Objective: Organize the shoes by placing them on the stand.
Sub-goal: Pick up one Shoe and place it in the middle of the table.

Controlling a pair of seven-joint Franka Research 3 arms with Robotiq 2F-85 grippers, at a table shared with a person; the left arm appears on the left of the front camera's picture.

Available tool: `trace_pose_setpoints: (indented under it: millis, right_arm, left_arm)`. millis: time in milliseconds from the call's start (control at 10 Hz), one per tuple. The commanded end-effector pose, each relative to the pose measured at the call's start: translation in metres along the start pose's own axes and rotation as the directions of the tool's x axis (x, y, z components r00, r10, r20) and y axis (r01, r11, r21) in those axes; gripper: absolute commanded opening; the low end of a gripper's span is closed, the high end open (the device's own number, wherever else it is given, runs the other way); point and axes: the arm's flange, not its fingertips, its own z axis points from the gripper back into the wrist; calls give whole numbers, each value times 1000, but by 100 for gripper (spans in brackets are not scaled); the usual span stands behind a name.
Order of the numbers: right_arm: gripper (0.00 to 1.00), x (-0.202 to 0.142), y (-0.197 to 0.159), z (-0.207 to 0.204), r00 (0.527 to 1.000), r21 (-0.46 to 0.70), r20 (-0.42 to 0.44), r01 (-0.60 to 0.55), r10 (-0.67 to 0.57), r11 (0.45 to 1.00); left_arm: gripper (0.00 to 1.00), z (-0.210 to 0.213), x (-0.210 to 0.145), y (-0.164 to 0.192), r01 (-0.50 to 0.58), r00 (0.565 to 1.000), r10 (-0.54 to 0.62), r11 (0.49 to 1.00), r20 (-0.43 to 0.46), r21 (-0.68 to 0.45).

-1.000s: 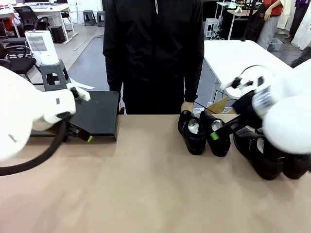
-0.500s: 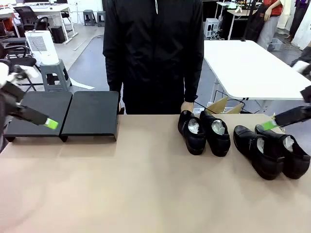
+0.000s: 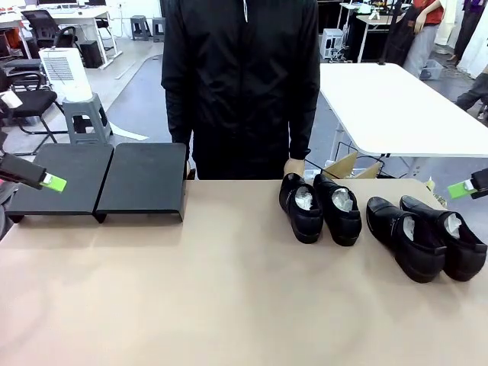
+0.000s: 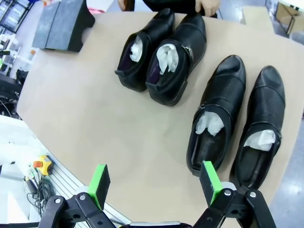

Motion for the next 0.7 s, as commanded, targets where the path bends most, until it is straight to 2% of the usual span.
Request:
trace_pose_setpoints:
  millis: [0,200,300,400,600]
  right_arm:
    - [100,6,-6,-4,1000,33,-10,-27,28,999]
    - [100,8,-6,-6,999,37,-17,-43,43,998]
    - [100,3,-2,-4,1000,10,-16,-1,1,1000]
    - [100,3,-2,-4,1000,10,-16,-1,1,1000]
    - [100,3,-2,-4,1000,10,-16,-1,1,1000]
  left_arm:
    - [100,-2,3,-1,32,999,-32,999,4,-29]
    - [100,-1,3,-4,28,1000,-27,999,11,-26]
    - [100,-4,6,-5,-50,999,50,999,21,11]
    - [100,-2,2,-8,12,1000,-12,1000,-3,-13]
    - [100,-2,2,-8,12,1000,-12,1000,-3,-13]
